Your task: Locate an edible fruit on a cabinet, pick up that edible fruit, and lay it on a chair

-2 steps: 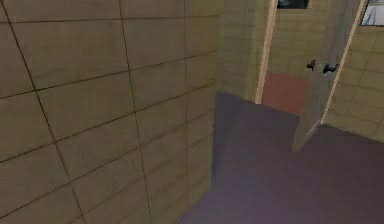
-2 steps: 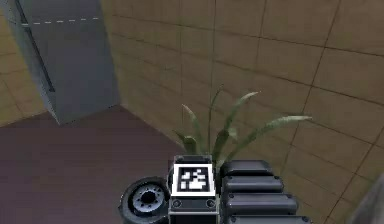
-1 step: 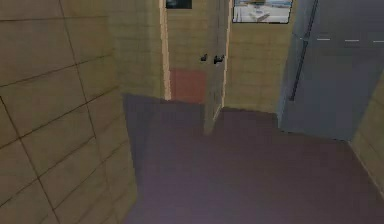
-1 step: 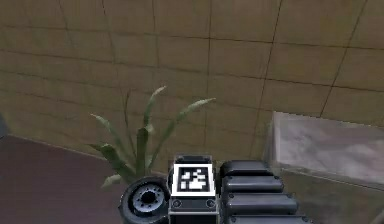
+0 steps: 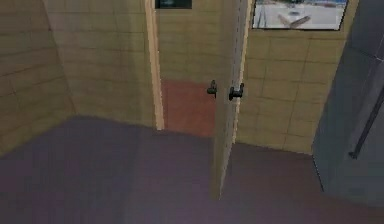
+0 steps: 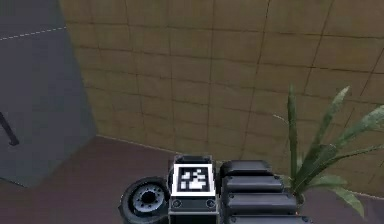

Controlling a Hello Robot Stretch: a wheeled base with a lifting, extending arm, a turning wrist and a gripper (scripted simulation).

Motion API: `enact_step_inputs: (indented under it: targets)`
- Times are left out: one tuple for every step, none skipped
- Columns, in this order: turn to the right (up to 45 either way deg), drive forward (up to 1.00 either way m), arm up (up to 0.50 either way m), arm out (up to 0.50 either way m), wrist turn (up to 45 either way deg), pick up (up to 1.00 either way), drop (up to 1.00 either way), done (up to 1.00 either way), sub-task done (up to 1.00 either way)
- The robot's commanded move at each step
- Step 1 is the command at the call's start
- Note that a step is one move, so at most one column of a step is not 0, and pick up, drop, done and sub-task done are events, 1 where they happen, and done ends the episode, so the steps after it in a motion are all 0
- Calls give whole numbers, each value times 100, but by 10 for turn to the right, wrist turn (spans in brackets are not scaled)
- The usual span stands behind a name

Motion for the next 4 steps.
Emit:
enact_step_inputs:
  targets:
    - [60, 0, 0, 0, 0, 0, 0, 0, 0]
    - [0, 25, 0, 0, 0, 0, 0, 0, 0]
    - [-180, 0, 0, 0, 0, 0, 0, 0, 0]
    - [-30, 0, 0, 0, 0, 0, 0, 0, 0]
